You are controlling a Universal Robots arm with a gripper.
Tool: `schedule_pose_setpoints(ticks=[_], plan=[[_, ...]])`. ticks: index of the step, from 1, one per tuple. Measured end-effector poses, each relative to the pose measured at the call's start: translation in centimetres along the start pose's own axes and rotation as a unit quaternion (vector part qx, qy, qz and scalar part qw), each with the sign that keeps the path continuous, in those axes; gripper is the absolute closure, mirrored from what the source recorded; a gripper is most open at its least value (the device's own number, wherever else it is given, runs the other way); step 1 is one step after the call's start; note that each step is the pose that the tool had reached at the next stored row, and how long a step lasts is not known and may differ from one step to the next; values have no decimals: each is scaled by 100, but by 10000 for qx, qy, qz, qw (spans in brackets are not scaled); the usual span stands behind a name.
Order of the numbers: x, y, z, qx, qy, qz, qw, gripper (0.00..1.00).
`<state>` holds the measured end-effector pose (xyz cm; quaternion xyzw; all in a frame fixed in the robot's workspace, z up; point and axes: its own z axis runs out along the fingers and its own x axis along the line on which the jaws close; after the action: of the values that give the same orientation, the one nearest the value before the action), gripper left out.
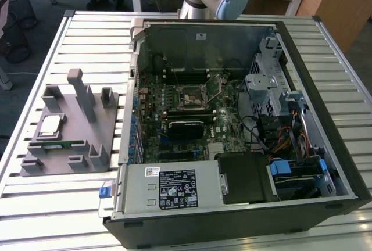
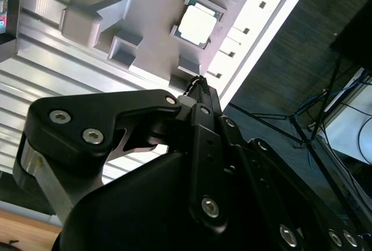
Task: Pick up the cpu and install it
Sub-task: 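Pick up the cpu and move it towards the insertion slot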
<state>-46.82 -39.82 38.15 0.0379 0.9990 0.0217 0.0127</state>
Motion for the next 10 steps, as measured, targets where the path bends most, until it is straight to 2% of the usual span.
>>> schedule_pose_setpoints(ticks=[10], plan=[[27, -5, 46, 6, 10, 0, 10000, 89]])
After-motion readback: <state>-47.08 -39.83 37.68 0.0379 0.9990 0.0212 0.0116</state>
